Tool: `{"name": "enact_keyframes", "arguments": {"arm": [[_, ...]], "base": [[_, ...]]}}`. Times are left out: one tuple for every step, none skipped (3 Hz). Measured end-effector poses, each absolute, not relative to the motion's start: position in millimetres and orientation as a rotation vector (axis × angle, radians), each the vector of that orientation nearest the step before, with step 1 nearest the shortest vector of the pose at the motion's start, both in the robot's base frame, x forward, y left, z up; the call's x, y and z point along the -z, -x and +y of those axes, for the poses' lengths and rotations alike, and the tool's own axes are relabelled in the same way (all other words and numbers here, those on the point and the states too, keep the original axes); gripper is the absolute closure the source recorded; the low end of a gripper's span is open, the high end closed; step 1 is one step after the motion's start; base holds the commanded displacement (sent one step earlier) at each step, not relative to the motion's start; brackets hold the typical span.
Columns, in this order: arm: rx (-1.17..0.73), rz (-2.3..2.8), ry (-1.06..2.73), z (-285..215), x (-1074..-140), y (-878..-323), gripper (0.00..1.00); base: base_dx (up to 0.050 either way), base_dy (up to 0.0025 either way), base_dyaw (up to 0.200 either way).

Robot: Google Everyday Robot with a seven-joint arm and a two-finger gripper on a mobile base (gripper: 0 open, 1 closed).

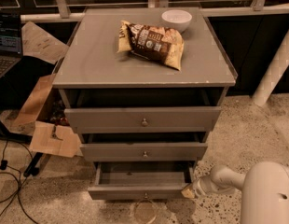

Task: Close bottom drawer

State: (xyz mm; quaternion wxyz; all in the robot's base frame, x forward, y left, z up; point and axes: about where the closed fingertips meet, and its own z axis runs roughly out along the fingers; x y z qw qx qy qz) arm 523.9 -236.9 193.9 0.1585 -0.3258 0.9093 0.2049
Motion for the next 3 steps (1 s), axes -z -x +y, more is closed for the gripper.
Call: {"name": "enact_keyframes", "arguments": {"arm": [[-0.591, 2.613, 0.918, -237.6, -186.8, -525.5, 1.00], [-0.589, 2.621, 0.910, -238.5, -180.9, -529.4, 1.00], [-0.541, 2.616, 0.877, -241.7, -178.2, -544.8, 1.00]], "base": [[0.000, 0.00000, 0.000], [0.000, 0.00000, 0.000], [0.000, 0.00000, 0.000]]}}
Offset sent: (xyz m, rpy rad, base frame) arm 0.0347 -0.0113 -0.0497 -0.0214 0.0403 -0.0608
